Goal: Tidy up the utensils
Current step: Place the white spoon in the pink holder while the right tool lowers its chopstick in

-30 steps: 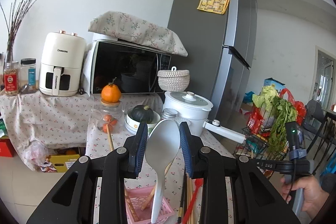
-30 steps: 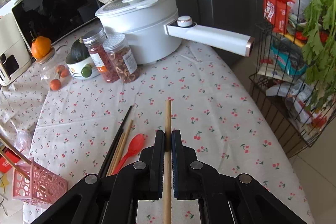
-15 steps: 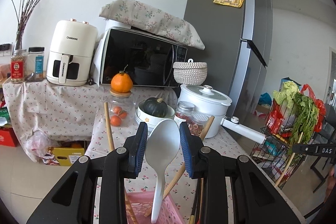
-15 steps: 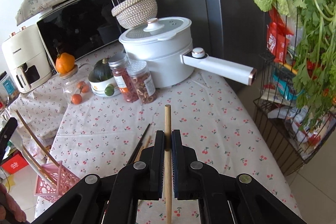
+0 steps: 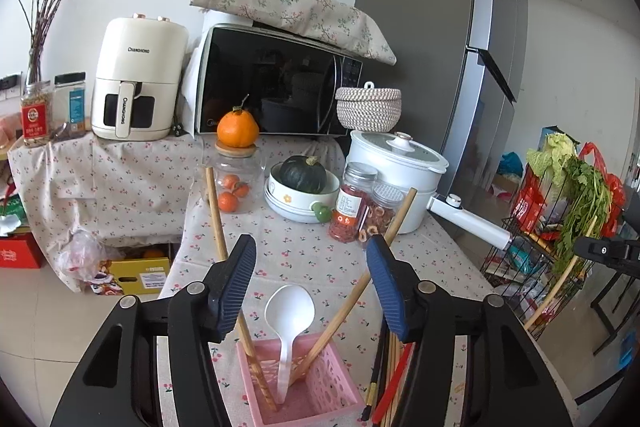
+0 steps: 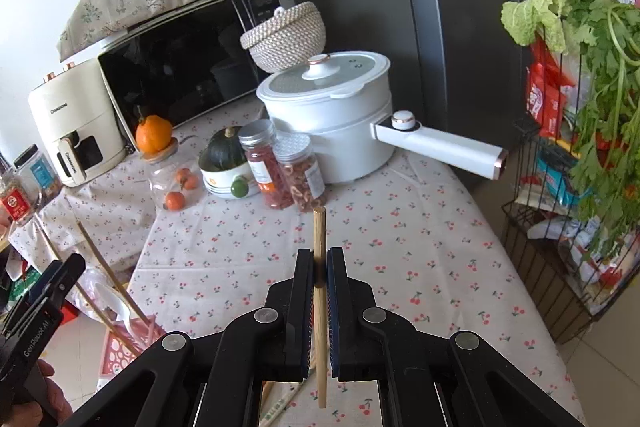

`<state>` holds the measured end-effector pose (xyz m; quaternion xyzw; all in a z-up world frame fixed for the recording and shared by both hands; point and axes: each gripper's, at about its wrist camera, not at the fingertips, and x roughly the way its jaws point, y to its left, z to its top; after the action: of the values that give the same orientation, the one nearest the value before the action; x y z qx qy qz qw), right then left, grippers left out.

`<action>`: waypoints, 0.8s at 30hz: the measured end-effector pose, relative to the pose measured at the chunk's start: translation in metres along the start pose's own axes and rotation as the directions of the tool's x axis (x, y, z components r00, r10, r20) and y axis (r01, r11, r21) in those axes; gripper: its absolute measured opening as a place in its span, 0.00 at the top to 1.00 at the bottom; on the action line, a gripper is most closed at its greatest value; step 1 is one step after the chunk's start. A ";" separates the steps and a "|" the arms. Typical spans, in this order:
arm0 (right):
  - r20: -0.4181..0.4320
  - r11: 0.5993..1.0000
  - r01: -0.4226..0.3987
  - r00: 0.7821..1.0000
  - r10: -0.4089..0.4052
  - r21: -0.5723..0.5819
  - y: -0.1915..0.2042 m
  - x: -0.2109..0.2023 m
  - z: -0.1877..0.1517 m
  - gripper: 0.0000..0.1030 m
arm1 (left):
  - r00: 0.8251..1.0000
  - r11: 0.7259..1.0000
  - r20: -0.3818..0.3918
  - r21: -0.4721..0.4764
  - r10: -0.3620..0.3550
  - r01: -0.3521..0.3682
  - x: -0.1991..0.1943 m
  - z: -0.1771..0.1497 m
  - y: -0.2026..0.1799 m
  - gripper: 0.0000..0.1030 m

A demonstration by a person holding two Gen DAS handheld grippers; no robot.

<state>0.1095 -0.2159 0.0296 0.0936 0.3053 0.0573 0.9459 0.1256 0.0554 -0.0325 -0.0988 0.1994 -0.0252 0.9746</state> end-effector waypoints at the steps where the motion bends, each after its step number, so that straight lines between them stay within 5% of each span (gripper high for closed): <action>1: 0.004 1.000 -0.009 1.000 0.009 -0.001 0.003 -0.002 0.001 0.97 | 1.000 1.000 -0.017 0.004 -0.002 0.002 -0.002 0.001 0.000 0.37; 11: 0.070 0.993 -0.108 0.991 0.111 -0.039 0.045 -0.026 0.009 0.97 | 0.973 0.997 -0.224 0.071 0.059 -0.044 -0.031 0.000 0.006 0.14; 24: 0.144 0.975 -0.212 0.965 0.219 -0.065 0.105 -0.032 0.015 0.97 | 0.922 0.986 -0.362 0.139 0.140 -0.095 -0.047 -0.019 0.028 0.13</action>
<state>0.0872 -0.1207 0.0823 0.1069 0.2198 0.1603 0.9563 0.0756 0.0834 -0.0376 -0.0218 0.3832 0.0033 0.9234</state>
